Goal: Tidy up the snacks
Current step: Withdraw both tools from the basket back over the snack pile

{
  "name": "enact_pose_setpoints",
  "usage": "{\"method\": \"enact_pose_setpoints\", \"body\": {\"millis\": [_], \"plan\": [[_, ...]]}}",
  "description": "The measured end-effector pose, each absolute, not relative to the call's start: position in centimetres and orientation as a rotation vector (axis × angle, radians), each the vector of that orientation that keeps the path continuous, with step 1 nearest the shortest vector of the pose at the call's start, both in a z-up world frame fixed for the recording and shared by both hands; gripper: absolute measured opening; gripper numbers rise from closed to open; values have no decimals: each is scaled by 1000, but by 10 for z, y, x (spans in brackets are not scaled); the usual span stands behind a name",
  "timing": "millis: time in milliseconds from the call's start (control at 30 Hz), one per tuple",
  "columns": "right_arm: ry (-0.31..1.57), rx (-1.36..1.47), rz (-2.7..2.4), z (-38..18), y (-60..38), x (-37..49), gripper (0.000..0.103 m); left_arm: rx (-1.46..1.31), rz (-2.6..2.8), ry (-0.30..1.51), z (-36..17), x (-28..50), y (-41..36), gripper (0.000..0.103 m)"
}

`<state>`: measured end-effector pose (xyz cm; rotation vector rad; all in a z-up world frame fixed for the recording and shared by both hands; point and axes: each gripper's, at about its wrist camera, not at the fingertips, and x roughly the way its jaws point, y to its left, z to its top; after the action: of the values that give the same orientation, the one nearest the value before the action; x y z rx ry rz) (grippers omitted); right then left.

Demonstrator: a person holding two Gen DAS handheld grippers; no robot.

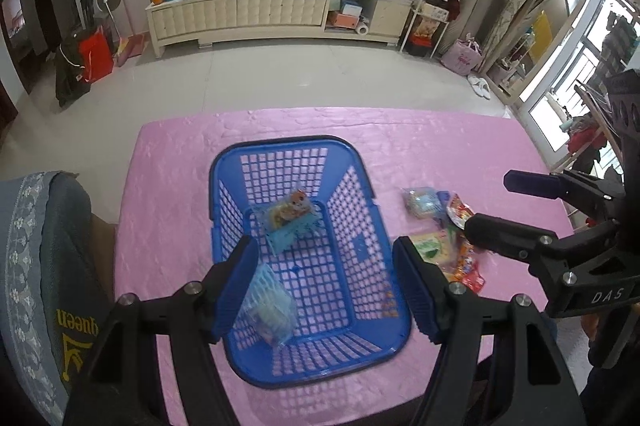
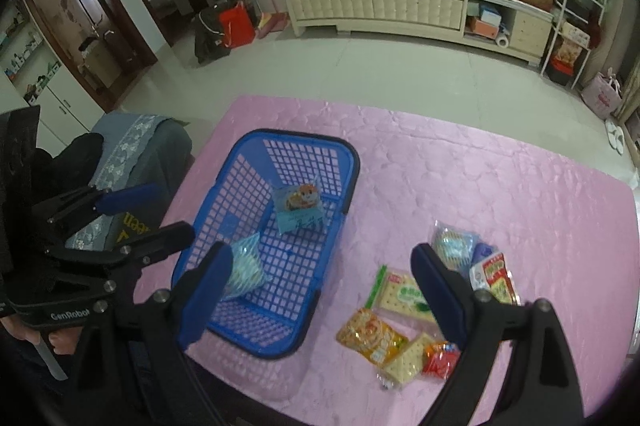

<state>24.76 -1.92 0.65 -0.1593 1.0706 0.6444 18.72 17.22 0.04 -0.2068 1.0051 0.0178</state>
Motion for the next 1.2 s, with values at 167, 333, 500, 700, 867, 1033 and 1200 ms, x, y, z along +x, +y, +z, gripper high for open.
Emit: {"method": "enact_pose_setpoints", "body": {"millis": [167,333,500,700,867,1033,1200], "plan": [[1055,-137,618,11,-41,228,93,-185,8,985,13,170,150,68],[1040,-76,606,17,-69,218,93,-166,-7,967,23,161,125,68],[1013,-50,563,19,-102,210,93,-156,-26,956,23,154,103,68],[1026,-18,474,10,-145,208,93,-148,-65,967,11,155,74,68],[1066,25,424,-8,-178,212,93,-144,-91,994,-5,161,49,68],[979,-17,439,-19,-200,202,93,-134,-106,1014,-24,163,26,68],[1059,-14,459,-53,-217,205,93,-137,-103,1025,-47,163,9,68]]}}
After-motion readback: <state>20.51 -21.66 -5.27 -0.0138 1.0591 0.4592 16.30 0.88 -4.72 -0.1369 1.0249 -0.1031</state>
